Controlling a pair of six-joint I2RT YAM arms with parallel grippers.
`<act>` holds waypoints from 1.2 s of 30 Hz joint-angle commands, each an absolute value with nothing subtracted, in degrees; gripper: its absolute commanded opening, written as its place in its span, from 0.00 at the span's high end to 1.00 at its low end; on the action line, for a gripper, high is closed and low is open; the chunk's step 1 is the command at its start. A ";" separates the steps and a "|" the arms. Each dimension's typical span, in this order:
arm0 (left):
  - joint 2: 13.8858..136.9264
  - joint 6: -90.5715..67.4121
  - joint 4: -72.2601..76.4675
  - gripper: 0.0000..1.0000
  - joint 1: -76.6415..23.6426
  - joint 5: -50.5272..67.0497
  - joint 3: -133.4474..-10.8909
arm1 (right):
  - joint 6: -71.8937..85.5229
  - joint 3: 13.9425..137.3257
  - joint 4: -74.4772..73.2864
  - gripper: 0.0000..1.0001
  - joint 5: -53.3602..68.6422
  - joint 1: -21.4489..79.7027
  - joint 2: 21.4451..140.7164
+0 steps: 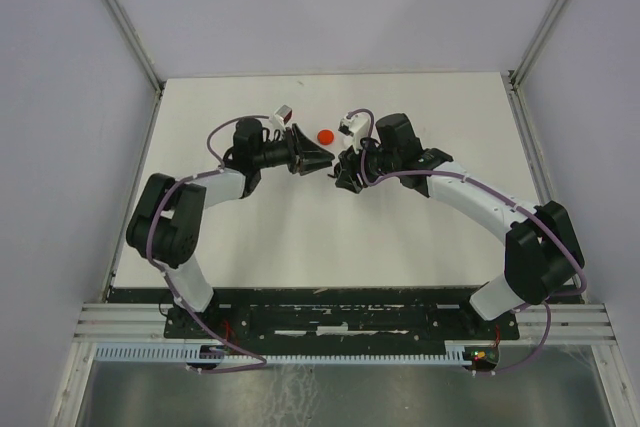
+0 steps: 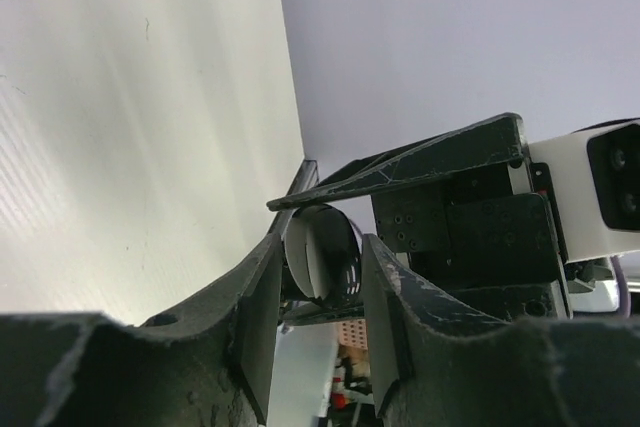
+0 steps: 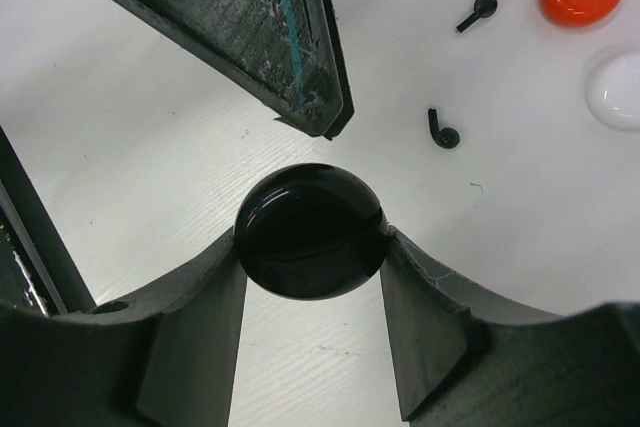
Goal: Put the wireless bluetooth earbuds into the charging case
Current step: Open the charging case.
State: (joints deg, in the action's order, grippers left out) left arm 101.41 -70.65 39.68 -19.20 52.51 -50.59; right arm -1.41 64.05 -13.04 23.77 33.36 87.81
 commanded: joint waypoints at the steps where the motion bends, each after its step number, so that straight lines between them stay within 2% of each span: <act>1: 96.36 -57.30 24.78 0.56 -19.24 52.24 -55.12 | -2.11 66.31 -11.96 0.59 25.05 33.52 86.55; 12: 94.32 -46.53 10.04 0.54 -20.64 50.39 -58.77 | -2.11 66.87 -12.31 0.59 25.40 33.54 86.94; 36: 92.61 -48.42 10.11 0.51 -21.17 47.18 -61.89 | -2.26 66.79 -12.52 0.59 25.84 33.49 87.20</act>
State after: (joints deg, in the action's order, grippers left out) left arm 95.11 -49.39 8.05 -20.78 46.65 -59.20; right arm -1.43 64.51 -14.28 24.56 33.36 87.83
